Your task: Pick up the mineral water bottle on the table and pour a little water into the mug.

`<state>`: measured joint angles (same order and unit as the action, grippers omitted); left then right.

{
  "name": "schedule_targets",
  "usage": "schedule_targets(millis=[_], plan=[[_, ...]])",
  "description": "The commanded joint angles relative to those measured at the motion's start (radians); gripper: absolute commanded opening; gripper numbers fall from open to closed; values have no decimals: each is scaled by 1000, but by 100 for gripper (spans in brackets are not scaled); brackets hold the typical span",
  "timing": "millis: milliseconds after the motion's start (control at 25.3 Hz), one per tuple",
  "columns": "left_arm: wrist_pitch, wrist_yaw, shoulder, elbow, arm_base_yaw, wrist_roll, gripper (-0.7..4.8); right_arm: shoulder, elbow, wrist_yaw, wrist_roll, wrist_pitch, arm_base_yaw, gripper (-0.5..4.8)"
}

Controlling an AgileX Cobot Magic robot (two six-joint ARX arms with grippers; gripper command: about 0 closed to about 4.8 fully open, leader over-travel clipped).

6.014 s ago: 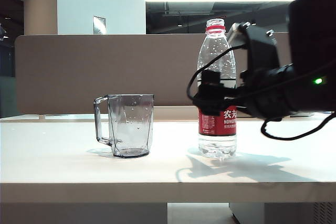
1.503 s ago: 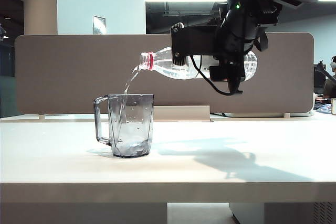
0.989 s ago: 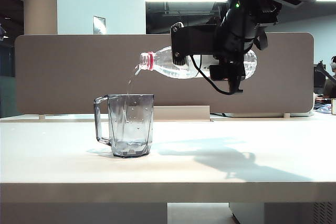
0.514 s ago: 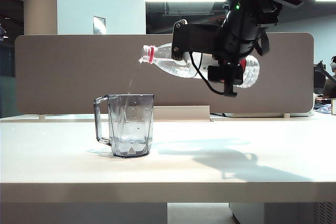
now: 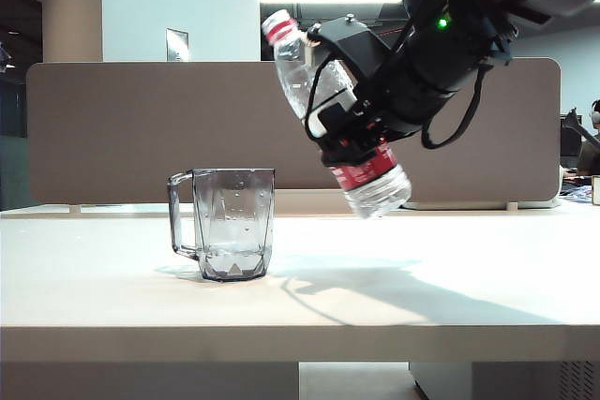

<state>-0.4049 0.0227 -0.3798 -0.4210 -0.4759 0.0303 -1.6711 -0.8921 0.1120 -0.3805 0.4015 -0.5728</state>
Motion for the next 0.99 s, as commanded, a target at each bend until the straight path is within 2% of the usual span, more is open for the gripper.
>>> schedule_targets(millis=[40,396,791,989], plan=[[10,0,0,-2,1,-4,-5,9,76,-7,253,256,0,228],[10,0,1,-2,1,-4,-5,-84,163,-44,414,478,0,228],[10,0,1,-2,1,-4,-5,-206,169,-45,441,616,-5,227],[10,0,1,-2,1,-4,-5,-229,172,-44,441,621,-13,228]])
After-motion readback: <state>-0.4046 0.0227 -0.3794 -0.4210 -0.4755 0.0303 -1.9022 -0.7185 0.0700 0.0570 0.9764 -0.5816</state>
